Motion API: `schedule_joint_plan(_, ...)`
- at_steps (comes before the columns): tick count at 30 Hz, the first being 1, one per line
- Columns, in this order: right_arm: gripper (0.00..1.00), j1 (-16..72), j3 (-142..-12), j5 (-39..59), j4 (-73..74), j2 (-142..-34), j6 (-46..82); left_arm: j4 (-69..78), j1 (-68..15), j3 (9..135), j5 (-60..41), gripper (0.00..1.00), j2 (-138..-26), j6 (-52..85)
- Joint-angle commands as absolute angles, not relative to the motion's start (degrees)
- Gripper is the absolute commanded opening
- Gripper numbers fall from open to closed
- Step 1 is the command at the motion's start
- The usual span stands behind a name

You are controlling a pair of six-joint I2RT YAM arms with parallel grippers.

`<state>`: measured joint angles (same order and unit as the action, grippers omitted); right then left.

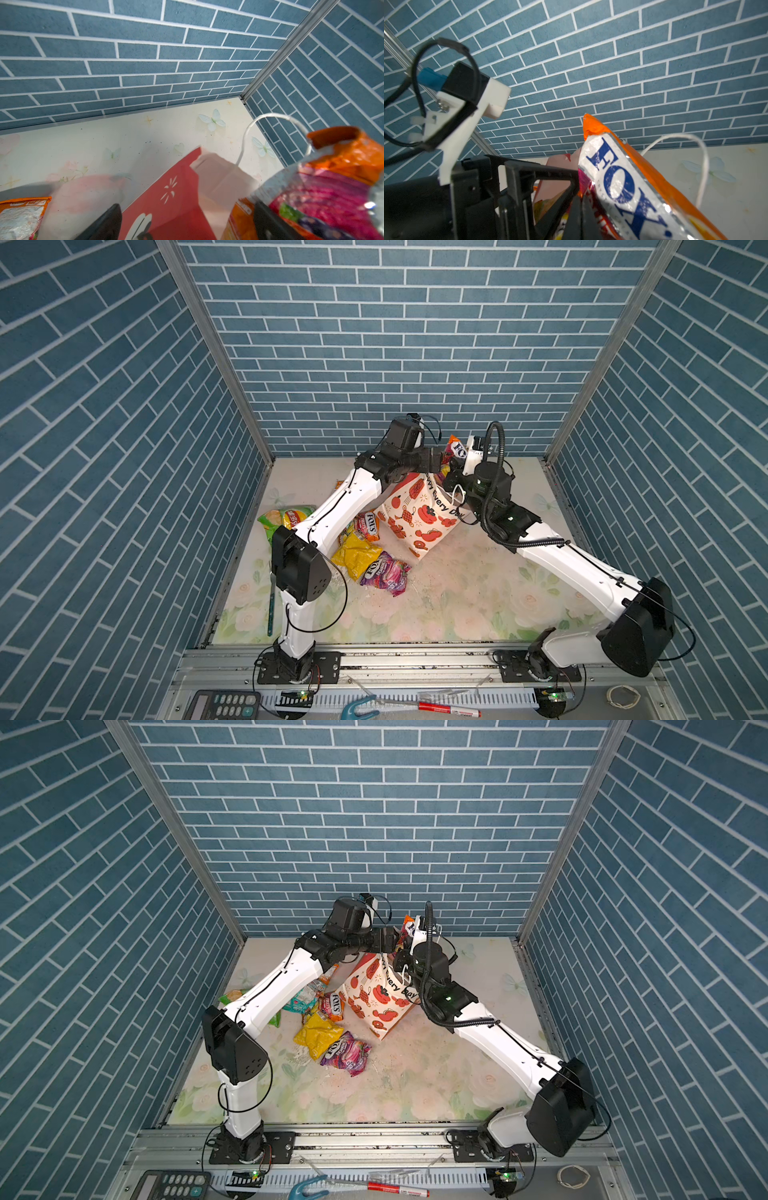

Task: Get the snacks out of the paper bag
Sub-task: 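Lift the Fox's candy bag out of the paper bag with the right gripper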

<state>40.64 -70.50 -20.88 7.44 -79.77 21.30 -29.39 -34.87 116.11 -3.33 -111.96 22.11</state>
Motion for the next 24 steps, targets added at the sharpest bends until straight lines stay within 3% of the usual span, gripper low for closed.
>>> schedule_joint_plan(1,0.0,40.0,-73.6,-22.9,6.3,-79.8,17.6,-28.9,-33.6,115.4,-4.1,1.0,-109.2,23.0)
schedule_joint_plan(4,0.0,39.7,-74.3,-23.2,5.3,-79.8,17.0,-25.0,-31.7,112.6,-9.3,1.0,-107.9,25.0)
schedule_joint_plan(12,0.0,38.7,-75.0,-21.1,3.9,-78.7,16.9,-30.1,-30.7,122.3,-12.8,1.0,-110.9,23.8)
schedule_joint_plan(24,0.0,36.3,-78.8,-18.8,1.0,-75.3,16.5,-30.5,-29.7,120.2,0.4,1.0,-105.0,21.5)
